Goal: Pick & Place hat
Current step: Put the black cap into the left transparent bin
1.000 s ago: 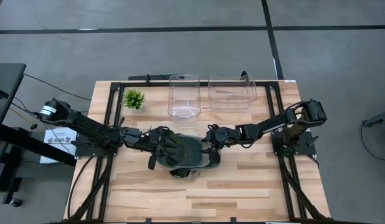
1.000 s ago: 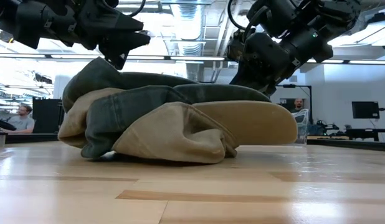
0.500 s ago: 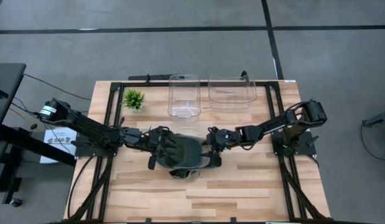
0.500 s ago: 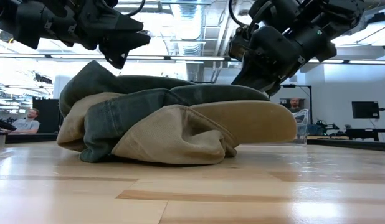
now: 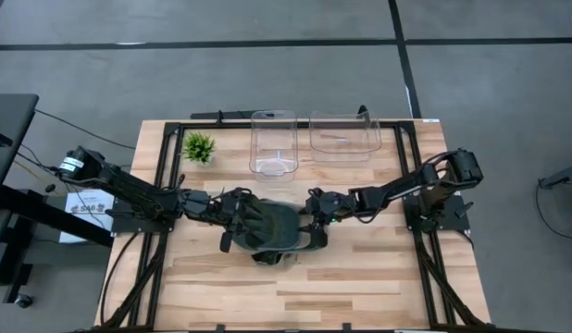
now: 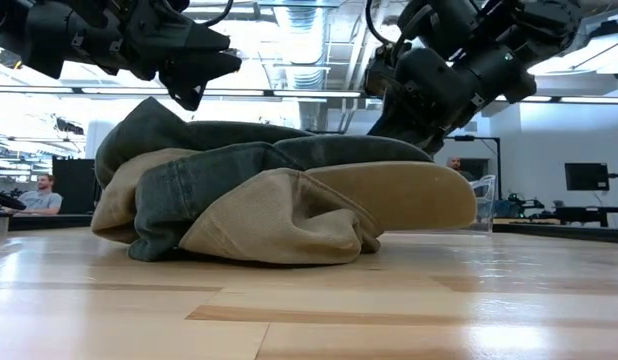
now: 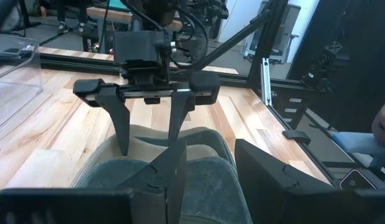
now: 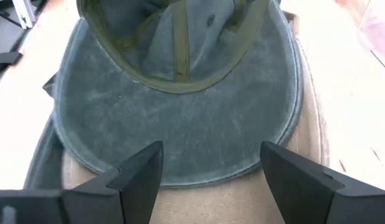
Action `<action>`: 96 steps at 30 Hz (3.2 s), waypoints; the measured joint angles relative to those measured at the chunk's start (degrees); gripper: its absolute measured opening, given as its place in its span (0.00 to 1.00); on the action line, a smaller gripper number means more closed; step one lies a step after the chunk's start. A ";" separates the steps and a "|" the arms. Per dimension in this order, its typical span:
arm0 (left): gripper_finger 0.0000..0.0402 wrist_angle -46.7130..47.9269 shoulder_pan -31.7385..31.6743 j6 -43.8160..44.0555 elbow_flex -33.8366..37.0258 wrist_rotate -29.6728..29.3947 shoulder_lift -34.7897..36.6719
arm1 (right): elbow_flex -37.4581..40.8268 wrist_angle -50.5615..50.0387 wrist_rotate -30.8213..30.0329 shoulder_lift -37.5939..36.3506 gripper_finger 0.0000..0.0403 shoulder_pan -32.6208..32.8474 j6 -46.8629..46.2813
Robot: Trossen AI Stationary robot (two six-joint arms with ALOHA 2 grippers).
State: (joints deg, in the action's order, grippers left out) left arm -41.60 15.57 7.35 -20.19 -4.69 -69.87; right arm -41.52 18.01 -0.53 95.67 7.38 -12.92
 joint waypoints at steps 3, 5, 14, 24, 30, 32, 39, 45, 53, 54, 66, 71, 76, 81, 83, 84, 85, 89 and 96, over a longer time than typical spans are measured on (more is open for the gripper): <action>0.33 -0.01 0.00 0.00 0.00 0.00 0.00 | -1.53 0.28 0.16 3.03 0.65 0.00 2.55; 0.33 -0.02 0.00 0.00 0.00 0.00 0.00 | -3.53 -0.25 0.21 5.16 0.65 0.00 4.20; 0.33 -0.22 0.02 0.00 0.00 0.00 0.00 | -10.77 -7.78 0.37 8.32 0.65 0.73 9.53; 0.33 -0.22 0.02 0.02 0.00 0.00 0.00 | -11.67 -7.67 -3.19 4.18 0.65 2.15 12.51; 0.33 -0.23 0.02 0.04 0.03 0.00 0.00 | -11.67 0.00 -4.48 3.96 0.65 4.87 16.82; 0.33 -0.22 0.02 0.04 0.03 0.00 0.00 | -11.67 0.11 -4.45 3.96 0.65 5.92 18.02; 0.33 -0.22 0.02 0.02 0.03 0.00 0.00 | -11.67 0.05 -4.05 3.96 0.65 8.60 19.01; 0.33 -0.24 0.02 0.47 0.03 0.00 0.00 | -11.67 0.91 -3.99 3.96 0.65 9.16 18.75; 0.33 -0.39 0.65 2.16 0.03 0.01 0.00 | -11.67 2.33 -5.02 3.96 0.65 9.74 14.97; 0.33 -0.39 0.95 2.35 0.03 -0.02 0.00 | -11.67 2.38 -6.03 4.07 0.65 10.00 14.54; 0.33 -3.19 5.09 2.57 0.06 -0.03 -0.65 | -16.43 4.90 -11.45 9.66 0.65 12.92 14.35; 0.33 -3.30 4.92 2.40 0.04 -0.23 -1.14 | -18.44 3.92 -11.46 13.44 0.65 12.74 14.14; 0.33 -3.83 4.92 0.32 0.03 -1.52 -1.14 | -19.62 1.24 -11.43 15.46 0.65 12.35 12.76; 0.33 -4.06 4.90 -1.03 0.03 -1.70 -1.11 | -19.84 0.81 -11.54 15.36 0.65 12.47 12.47; 0.33 -4.18 4.90 -1.09 0.03 -1.70 -1.11 | -19.84 0.90 -11.52 15.20 0.65 12.48 12.45; 0.33 -4.29 4.90 -1.09 0.03 -1.70 -1.11 | -19.84 0.87 -11.52 15.16 0.65 12.48 12.43; 0.33 -4.35 4.90 -1.09 0.03 -1.70 -1.11 | -19.84 0.77 -11.52 15.16 0.64 12.48 12.37; 0.33 -4.42 4.90 -1.09 0.03 -1.70 -1.11 | -19.84 0.67 -11.52 15.16 0.62 12.38 11.39; 0.33 -4.69 4.90 -1.07 0.03 -1.70 -1.11 | -19.84 0.72 -11.52 15.16 0.50 12.37 11.38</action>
State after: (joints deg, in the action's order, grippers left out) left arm -46.29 20.47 6.28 -20.16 -6.39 -70.98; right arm -61.36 18.73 -12.05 110.83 19.75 -1.54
